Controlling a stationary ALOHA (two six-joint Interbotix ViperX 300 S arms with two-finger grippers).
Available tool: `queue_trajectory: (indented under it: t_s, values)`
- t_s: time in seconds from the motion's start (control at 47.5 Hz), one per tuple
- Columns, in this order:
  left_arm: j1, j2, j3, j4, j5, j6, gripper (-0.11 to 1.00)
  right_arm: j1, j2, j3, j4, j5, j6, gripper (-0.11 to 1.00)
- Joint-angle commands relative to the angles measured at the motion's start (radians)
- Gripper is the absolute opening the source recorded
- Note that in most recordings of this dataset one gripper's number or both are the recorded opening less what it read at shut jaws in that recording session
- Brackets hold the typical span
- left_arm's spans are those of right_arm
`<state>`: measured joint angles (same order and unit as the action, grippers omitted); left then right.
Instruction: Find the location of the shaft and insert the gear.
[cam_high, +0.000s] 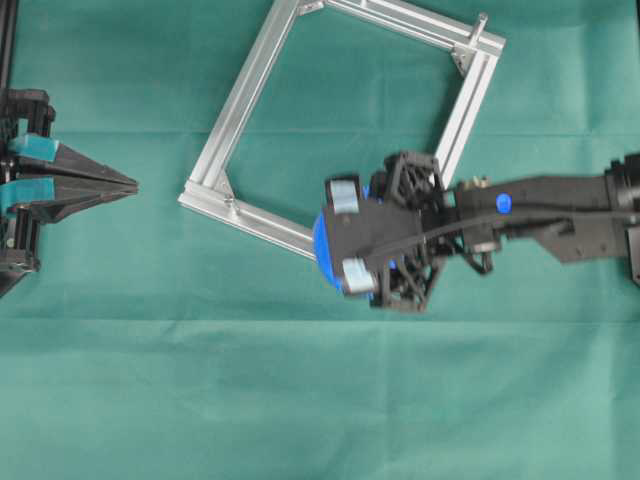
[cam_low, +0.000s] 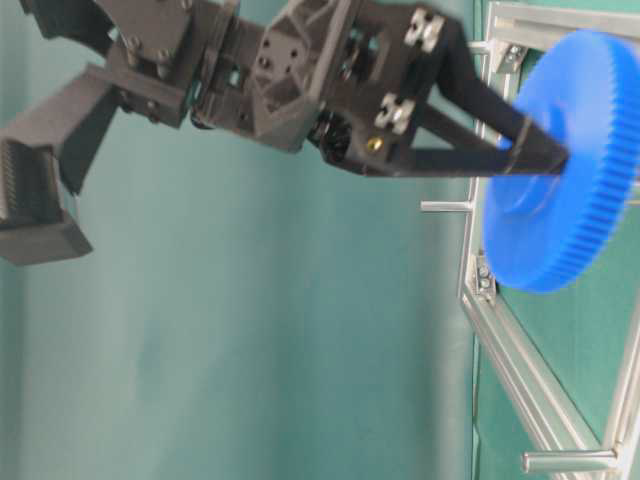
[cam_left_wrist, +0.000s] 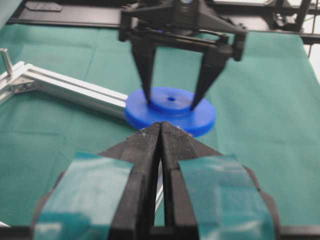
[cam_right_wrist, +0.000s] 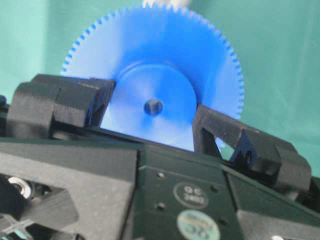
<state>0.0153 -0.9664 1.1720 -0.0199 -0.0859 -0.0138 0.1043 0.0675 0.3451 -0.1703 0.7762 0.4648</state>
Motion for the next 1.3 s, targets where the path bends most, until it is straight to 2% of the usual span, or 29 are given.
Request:
queue_trajectory:
  t_s: [0.0,0.315,0.589,1.283]
  values:
    - [0.003,0.006,-0.029,-0.002,-0.005,0.0,0.01,0.017,-0.023,-0.011,0.012,-0.017,0.005,0.69]
    - [0.003,0.006,-0.028,-0.002,-0.005,0.0,0.01,0.04,-0.023,-0.011,0.018,-0.038,0.032,0.69]
    - [0.003,0.006,-0.028,-0.002,-0.005,0.0,0.01,0.034,-0.015,-0.015,-0.005,-0.064,0.031,0.69]
    - [0.003,0.006,-0.028,-0.002,-0.006,-0.002,0.01,-0.084,-0.009,-0.014,-0.052,-0.078,0.02,0.69]
